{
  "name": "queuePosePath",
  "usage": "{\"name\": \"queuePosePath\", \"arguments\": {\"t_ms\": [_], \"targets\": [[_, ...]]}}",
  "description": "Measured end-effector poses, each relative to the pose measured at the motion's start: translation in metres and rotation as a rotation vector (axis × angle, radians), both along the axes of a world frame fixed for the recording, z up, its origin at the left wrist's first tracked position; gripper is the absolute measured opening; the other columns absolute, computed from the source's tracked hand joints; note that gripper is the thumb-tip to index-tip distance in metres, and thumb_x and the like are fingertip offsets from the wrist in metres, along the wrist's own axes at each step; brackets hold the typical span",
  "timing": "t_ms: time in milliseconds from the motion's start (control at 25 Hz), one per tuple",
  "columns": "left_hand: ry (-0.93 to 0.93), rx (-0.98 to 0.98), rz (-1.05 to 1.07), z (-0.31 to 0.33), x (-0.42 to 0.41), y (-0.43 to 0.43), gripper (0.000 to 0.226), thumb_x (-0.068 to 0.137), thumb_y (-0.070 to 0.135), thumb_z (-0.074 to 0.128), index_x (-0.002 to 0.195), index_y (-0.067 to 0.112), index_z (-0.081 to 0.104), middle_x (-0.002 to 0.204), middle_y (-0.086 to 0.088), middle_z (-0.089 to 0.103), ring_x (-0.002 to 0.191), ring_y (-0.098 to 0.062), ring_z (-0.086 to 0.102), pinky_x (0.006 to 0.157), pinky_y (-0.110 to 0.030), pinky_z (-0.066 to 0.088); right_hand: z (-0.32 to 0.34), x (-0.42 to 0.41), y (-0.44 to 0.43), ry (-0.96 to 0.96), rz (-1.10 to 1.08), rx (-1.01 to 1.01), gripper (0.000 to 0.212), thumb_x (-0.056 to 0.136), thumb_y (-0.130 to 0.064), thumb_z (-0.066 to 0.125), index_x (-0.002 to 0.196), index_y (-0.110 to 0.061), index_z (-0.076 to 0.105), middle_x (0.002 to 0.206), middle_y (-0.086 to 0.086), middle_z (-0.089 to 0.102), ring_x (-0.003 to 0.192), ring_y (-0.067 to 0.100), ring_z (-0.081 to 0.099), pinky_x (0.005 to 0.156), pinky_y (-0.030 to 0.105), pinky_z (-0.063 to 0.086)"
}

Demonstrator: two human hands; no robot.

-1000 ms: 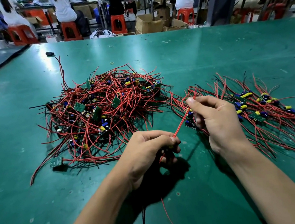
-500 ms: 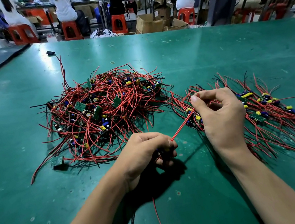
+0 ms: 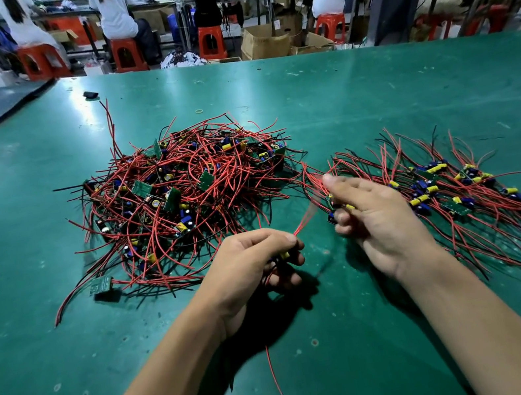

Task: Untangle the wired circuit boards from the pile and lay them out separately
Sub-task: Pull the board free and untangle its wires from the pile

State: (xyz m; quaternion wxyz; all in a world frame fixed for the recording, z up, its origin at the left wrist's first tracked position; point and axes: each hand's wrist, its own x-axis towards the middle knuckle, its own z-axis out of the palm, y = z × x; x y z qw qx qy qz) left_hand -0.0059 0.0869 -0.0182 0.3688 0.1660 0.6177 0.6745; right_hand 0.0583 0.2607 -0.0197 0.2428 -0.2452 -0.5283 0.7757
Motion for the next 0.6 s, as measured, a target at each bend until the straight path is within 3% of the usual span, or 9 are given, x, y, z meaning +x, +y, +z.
{"name": "queuePosePath", "arguments": {"t_ms": [120, 240, 320, 400, 480, 600], "targets": [[-0.014, 0.034, 0.019, 0.000, -0.001, 0.001, 0.012, 0.089, 0.012, 0.065, 0.081, 0.006, 0.073, 0.071, -0.010, 0.069, 0.050, -0.019, 0.060, 0.048, -0.018, 0.044, 0.002, 0.001, -0.011, -0.156, 0.350, -0.062, 0.055, 0.062, -0.039, 0.085, 0.106, -0.008, 0.073, 0.074, -0.003, 0.060, 0.051, 0.006, 0.049, 0.044, 0.017, 0.041], [-0.103, 0.100, -0.002, 0.000, -0.002, -0.001, 0.010, 0.083, 0.012, 0.066, 0.080, 0.007, 0.074, 0.070, -0.013, 0.068, 0.050, -0.019, 0.060, 0.044, -0.020, 0.048, 0.000, 0.003, -0.021, -0.110, 0.593, -0.128, 0.033, 0.077, -0.026, 0.080, 0.107, -0.012, 0.077, 0.077, 0.004, 0.068, 0.059, 0.011, 0.061, 0.053, 0.025, 0.055], [-0.138, 0.121, -0.027, 0.000, -0.003, -0.001, 0.010, 0.076, 0.016, 0.067, 0.077, 0.010, 0.075, 0.069, -0.011, 0.067, 0.051, -0.019, 0.059, 0.045, -0.020, 0.048, -0.002, 0.002, -0.023, -0.046, 0.599, -0.154, 0.025, 0.077, -0.021, 0.081, 0.101, -0.014, 0.079, 0.078, 0.006, 0.070, 0.061, 0.013, 0.063, 0.061, 0.029, 0.058], [-0.147, 0.132, -0.027, -0.002, -0.005, -0.002, 0.012, 0.074, 0.019, 0.069, 0.079, 0.011, 0.076, 0.071, -0.009, 0.066, 0.055, -0.018, 0.059, 0.050, -0.020, 0.048, -0.006, -0.002, -0.025, -0.015, 0.505, -0.048, 0.027, 0.065, -0.029, 0.087, 0.089, -0.018, 0.080, 0.076, 0.003, 0.070, 0.062, 0.011, 0.062, 0.064, 0.025, 0.052], [-0.135, 0.132, 0.003, -0.004, -0.008, -0.001, 0.013, 0.078, 0.018, 0.068, 0.081, 0.009, 0.076, 0.072, -0.008, 0.066, 0.058, -0.016, 0.059, 0.054, -0.020, 0.049, -0.010, -0.005, -0.028, 0.014, 0.389, 0.065, 0.025, 0.061, -0.034, 0.086, 0.080, -0.019, 0.079, 0.072, 0.001, 0.069, 0.060, 0.011, 0.056, 0.056, 0.018, 0.046], [-0.060, 0.116, 0.066, -0.007, -0.009, -0.001, 0.015, 0.086, 0.014, 0.066, 0.077, 0.009, 0.078, 0.069, -0.008, 0.067, 0.058, -0.014, 0.058, 0.052, -0.019, 0.049, -0.014, -0.007, -0.033, 0.024, 0.267, 0.179, 0.014, 0.073, -0.029, 0.084, 0.079, -0.019, 0.078, 0.069, 0.002, 0.068, 0.053, 0.010, 0.051, 0.048, 0.017, 0.043]]}}
